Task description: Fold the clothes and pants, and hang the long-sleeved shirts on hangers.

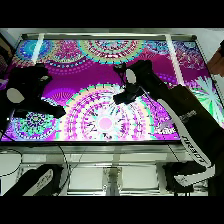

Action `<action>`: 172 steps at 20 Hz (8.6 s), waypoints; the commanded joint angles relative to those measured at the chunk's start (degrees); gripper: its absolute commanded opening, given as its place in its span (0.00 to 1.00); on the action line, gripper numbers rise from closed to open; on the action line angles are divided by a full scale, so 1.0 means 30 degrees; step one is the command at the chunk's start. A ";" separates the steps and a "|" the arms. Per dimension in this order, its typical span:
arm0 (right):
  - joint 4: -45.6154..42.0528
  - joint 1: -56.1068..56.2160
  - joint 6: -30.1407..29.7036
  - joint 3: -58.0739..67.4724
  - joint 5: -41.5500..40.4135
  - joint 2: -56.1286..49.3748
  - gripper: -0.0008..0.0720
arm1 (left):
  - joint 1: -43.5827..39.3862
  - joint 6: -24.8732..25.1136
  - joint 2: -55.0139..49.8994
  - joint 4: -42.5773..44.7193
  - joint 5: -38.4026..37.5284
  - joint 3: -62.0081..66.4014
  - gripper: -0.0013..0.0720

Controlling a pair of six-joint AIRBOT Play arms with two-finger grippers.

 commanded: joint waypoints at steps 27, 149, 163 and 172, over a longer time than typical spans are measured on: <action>0.1049 -0.0015 0.0015 0.0007 -0.1982 -0.0182 0.04 | 1.4943 0.0430 -0.6040 -0.2608 0.6768 0.3672 0.78; 0.7315 -0.4415 -1.4302 0.3483 -0.6936 -0.6441 0.73 | -0.4488 0.0481 -0.7133 -0.3614 -0.9158 0.1304 0.06; 0.7737 0.0007 -1.8010 0.7220 -0.9770 -1.0069 0.77 | 0.3009 0.0277 -0.7140 -0.5938 -0.7752 0.0612 0.06; 0.7759 0.0211 -1.7981 0.7227 -1.1468 -1.1759 0.76 | 0.2980 0.0291 -0.7140 -0.5945 -0.7810 0.0612 0.06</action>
